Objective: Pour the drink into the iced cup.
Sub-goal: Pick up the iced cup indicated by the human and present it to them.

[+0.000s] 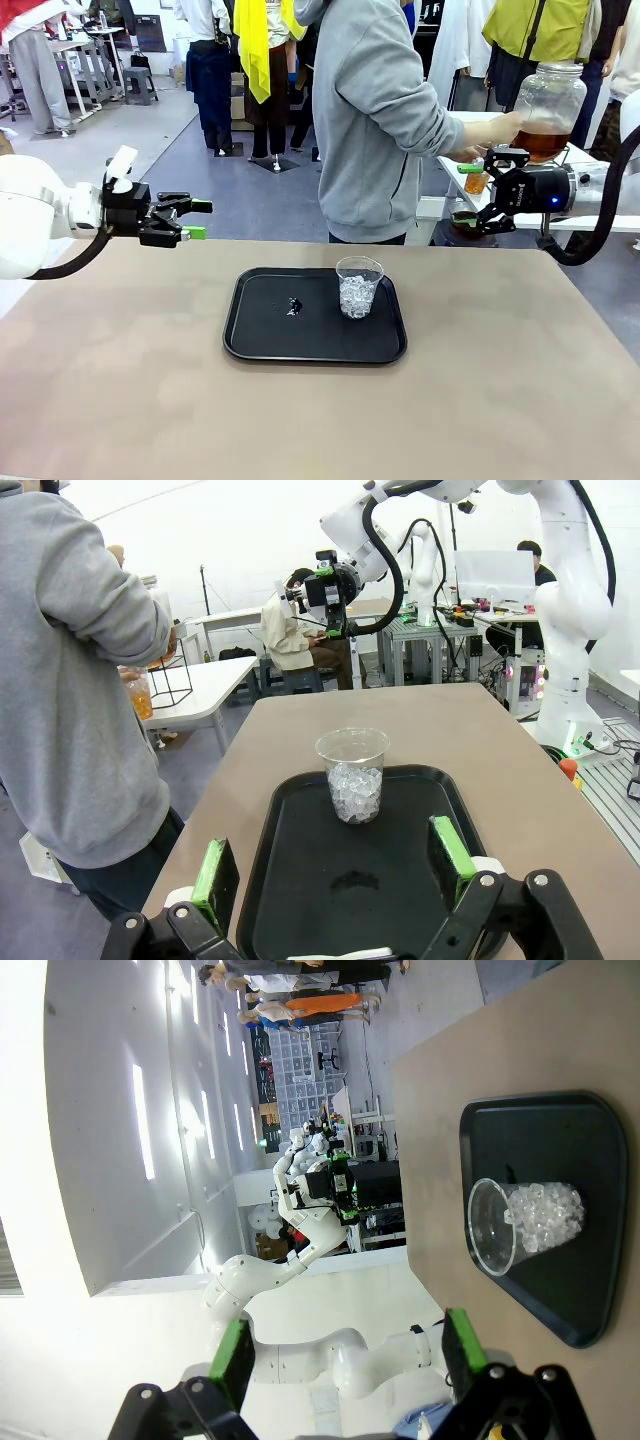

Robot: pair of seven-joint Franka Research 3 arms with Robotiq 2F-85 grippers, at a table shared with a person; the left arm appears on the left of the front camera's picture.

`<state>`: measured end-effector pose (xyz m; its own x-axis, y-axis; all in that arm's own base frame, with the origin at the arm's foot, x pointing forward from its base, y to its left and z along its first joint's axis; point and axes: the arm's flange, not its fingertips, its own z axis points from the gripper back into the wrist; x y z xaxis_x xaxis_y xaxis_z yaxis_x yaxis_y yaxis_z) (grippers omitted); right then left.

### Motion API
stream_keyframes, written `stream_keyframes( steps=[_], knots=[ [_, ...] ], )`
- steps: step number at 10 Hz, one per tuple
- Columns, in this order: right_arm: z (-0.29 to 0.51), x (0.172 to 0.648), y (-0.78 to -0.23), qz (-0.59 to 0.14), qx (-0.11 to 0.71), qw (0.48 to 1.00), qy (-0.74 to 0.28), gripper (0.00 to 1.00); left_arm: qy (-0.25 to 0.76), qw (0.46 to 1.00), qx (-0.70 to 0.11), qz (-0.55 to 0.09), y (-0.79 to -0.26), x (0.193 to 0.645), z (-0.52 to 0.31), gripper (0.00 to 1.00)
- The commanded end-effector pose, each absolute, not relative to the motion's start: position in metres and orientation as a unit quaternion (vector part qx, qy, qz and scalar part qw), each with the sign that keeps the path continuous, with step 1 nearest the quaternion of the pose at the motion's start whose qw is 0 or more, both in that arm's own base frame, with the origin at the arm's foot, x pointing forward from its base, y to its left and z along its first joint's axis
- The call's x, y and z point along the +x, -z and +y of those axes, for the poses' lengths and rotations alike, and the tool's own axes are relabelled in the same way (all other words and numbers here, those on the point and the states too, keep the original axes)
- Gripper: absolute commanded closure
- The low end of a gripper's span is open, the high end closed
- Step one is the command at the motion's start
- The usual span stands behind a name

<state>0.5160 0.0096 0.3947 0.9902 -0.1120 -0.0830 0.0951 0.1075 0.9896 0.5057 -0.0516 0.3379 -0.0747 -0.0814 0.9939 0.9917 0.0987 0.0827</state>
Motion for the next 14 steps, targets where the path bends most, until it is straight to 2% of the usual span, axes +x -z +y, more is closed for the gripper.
stream_keyframes(
  steps=[1, 14],
  knots=[
    [0.0098, 0.5161, -0.3962, -0.008, 0.664, 0.744, 0.068, 0.0, 0.516, 0.524, -0.432, -0.522, -0.3389, 0.5053, -0.052, 0.0],
    [0.0098, 0.5161, -0.3962, -0.008, 0.664, 0.744, 0.068, 0.0, 0.516, 0.524, -0.432, -0.522, -0.3389, 0.5053, -0.052, 0.0]
  ],
)
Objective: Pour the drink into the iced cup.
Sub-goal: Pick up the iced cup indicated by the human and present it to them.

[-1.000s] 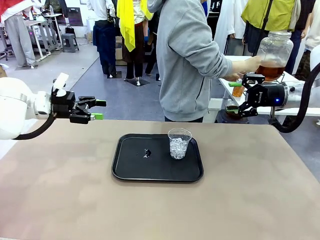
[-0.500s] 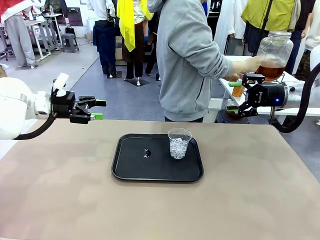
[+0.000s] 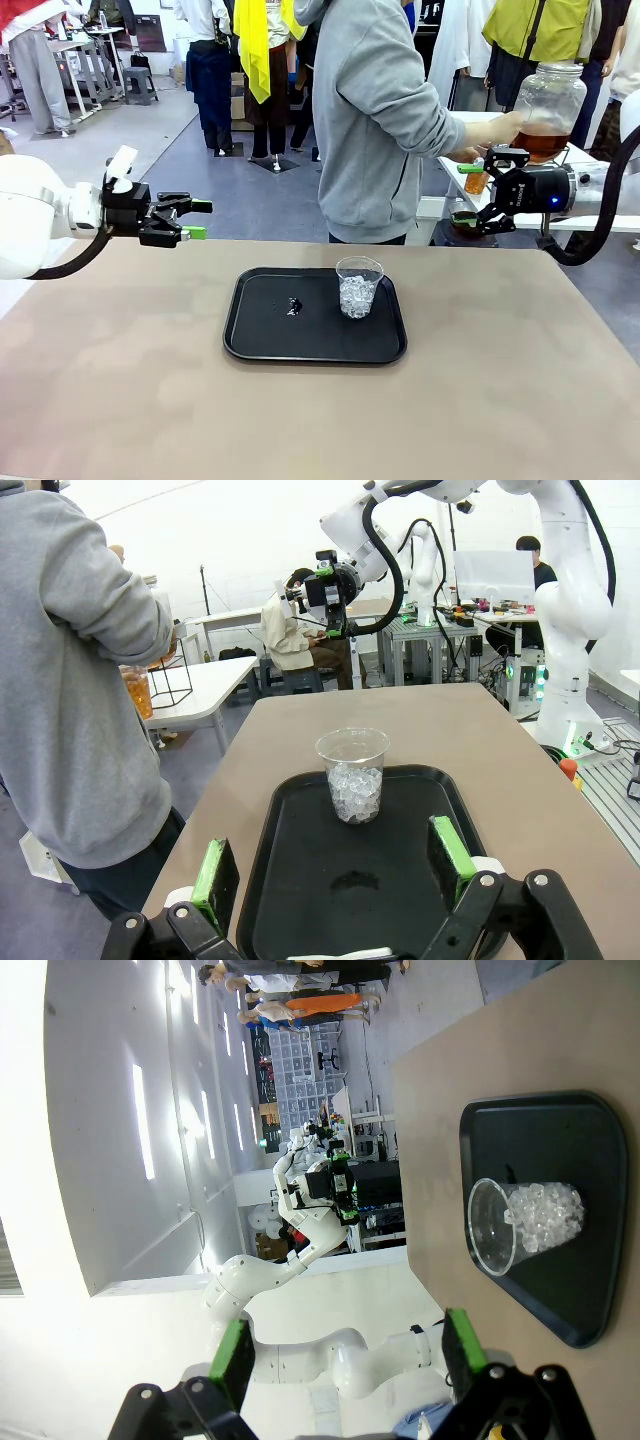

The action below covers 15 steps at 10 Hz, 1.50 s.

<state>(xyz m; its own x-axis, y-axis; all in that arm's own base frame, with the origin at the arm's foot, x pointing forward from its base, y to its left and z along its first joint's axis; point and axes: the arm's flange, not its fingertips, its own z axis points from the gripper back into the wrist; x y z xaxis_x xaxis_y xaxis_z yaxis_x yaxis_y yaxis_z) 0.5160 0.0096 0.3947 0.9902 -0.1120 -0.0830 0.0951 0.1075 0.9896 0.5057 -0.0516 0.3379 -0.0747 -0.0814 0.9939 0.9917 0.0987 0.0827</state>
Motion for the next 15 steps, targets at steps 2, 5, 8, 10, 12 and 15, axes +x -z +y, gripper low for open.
stream_keyframes(
  steps=[2, 5, 8, 10, 12, 15],
  knots=[
    [0.0098, 0.5161, -0.3962, -0.008, 0.664, 0.744, 0.068, 0.0, 0.516, 0.524, -0.432, -0.522, -0.3389, 0.5053, -0.052, 0.0],
    [0.0098, 0.5161, -0.3962, -0.008, 0.664, 0.744, 0.068, 0.0, 0.516, 0.524, -0.432, -0.522, -0.3389, 0.5053, -0.052, 0.0],
    [0.0098, 0.5161, -0.3962, -0.008, 0.664, 0.744, 0.068, 0.0, 0.516, 0.524, -0.432, -0.522, -0.3389, 0.5053, -0.052, 0.0],
    [0.0098, 0.5161, -0.3962, -0.008, 0.664, 0.744, 0.068, 0.0, 0.516, 0.524, -0.432, -0.522, -0.3389, 0.5053, -0.052, 0.0],
    [0.0098, 0.5161, -0.3962, -0.008, 0.664, 0.744, 0.068, 0.0, 0.516, 0.524, -0.432, -0.522, -0.3389, 0.5053, -0.052, 0.0],
    [0.0098, 0.5161, -0.3962, -0.008, 0.664, 0.744, 0.068, 0.0, 0.516, 0.524, -0.432, -0.522, -0.3389, 0.5053, -0.052, 0.0]
  ],
)
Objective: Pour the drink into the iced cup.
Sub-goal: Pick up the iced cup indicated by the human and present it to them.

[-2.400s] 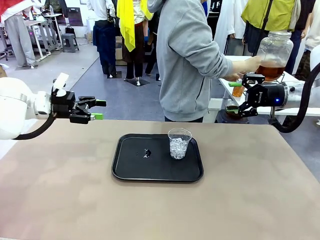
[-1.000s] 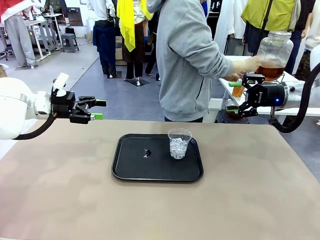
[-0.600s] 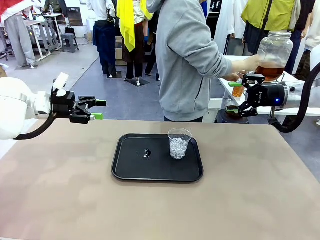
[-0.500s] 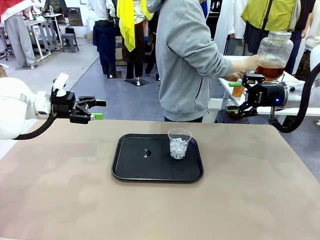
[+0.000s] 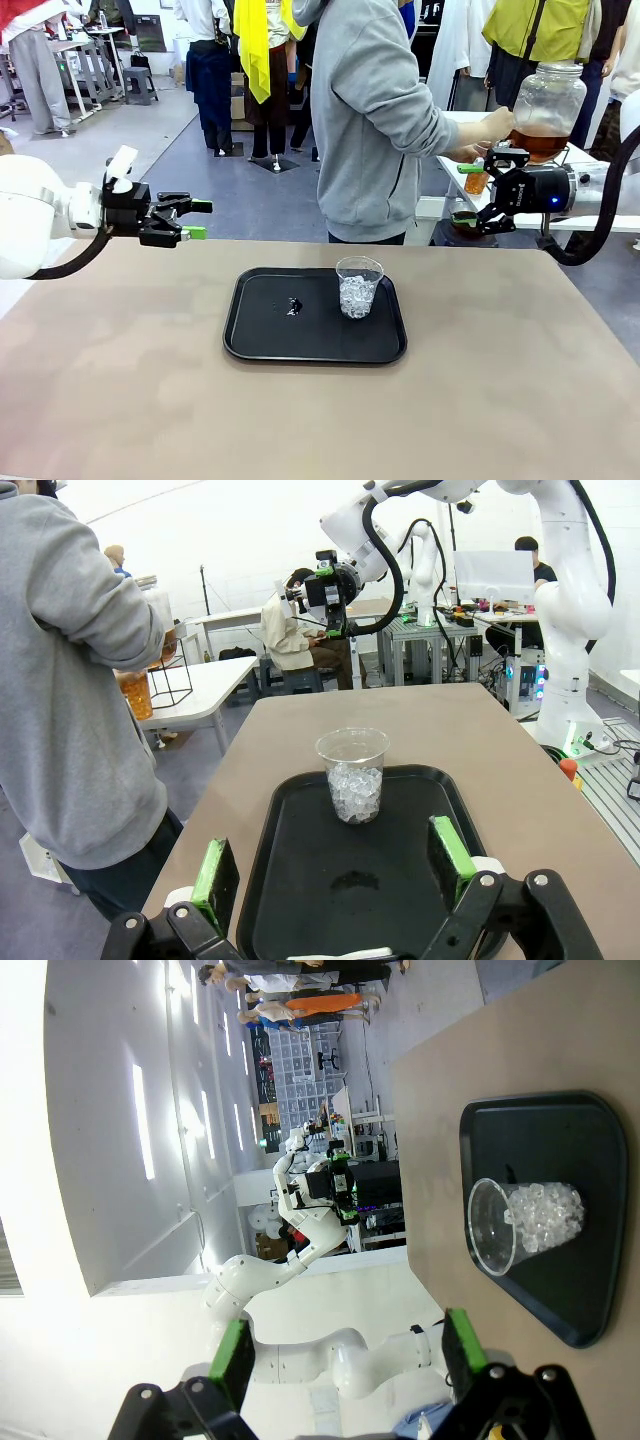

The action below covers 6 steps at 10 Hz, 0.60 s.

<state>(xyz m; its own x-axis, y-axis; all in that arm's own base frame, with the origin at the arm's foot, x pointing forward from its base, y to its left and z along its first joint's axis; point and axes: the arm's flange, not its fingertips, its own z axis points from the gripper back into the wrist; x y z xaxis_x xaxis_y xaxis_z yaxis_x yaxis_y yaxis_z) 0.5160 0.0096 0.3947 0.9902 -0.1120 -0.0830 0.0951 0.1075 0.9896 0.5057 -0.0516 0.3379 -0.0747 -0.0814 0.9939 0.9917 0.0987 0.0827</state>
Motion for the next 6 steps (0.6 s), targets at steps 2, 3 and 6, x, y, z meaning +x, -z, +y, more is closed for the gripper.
stream_keyframes(
  steps=[2, 3, 6],
  knots=[
    [0.0098, 0.5161, -0.3962, -0.008, 0.664, 0.744, 0.068, 0.0, 0.516, 0.524, -0.432, -0.522, -0.3389, 0.5053, -0.052, 0.0],
    [0.0098, 0.5161, -0.3962, -0.008, 0.664, 0.744, 0.068, 0.0, 0.516, 0.524, -0.432, -0.522, -0.3389, 0.5053, -0.052, 0.0],
    [0.0098, 0.5161, -0.3962, -0.008, 0.664, 0.744, 0.068, 0.0, 0.516, 0.524, -0.432, -0.522, -0.3389, 0.5053, -0.052, 0.0]
  ],
)
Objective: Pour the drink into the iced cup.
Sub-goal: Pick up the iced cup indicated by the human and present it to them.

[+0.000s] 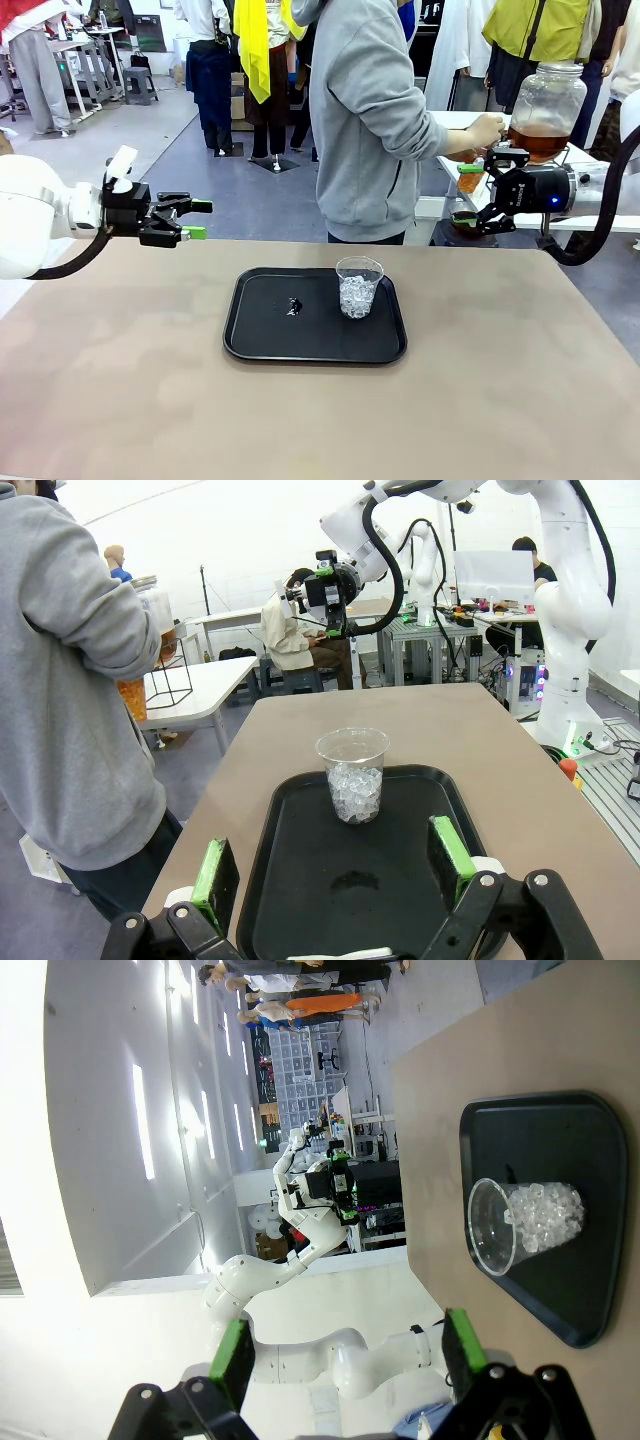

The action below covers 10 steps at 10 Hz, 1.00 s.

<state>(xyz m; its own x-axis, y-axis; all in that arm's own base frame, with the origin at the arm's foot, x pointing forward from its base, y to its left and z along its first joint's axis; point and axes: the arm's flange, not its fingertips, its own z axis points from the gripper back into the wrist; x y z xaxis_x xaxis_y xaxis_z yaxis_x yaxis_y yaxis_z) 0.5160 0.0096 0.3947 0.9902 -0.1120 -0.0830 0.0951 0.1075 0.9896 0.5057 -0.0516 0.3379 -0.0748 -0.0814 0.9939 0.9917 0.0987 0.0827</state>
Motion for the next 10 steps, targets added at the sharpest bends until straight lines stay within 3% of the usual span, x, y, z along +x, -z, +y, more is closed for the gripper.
stream_keyframes(
  steps=[1, 10],
  knots=[
    [0.0098, 0.5161, -0.3962, -0.008, 0.664, 0.744, 0.068, 0.0, 0.516, 0.524, -0.432, -0.522, -0.3389, 0.5053, -0.052, 0.0],
    [0.0098, 0.5161, -0.3962, -0.008, 0.664, 0.744, 0.068, 0.0, 0.516, 0.524, -0.432, -0.522, -0.3389, 0.5053, -0.052, 0.0]
  ],
)
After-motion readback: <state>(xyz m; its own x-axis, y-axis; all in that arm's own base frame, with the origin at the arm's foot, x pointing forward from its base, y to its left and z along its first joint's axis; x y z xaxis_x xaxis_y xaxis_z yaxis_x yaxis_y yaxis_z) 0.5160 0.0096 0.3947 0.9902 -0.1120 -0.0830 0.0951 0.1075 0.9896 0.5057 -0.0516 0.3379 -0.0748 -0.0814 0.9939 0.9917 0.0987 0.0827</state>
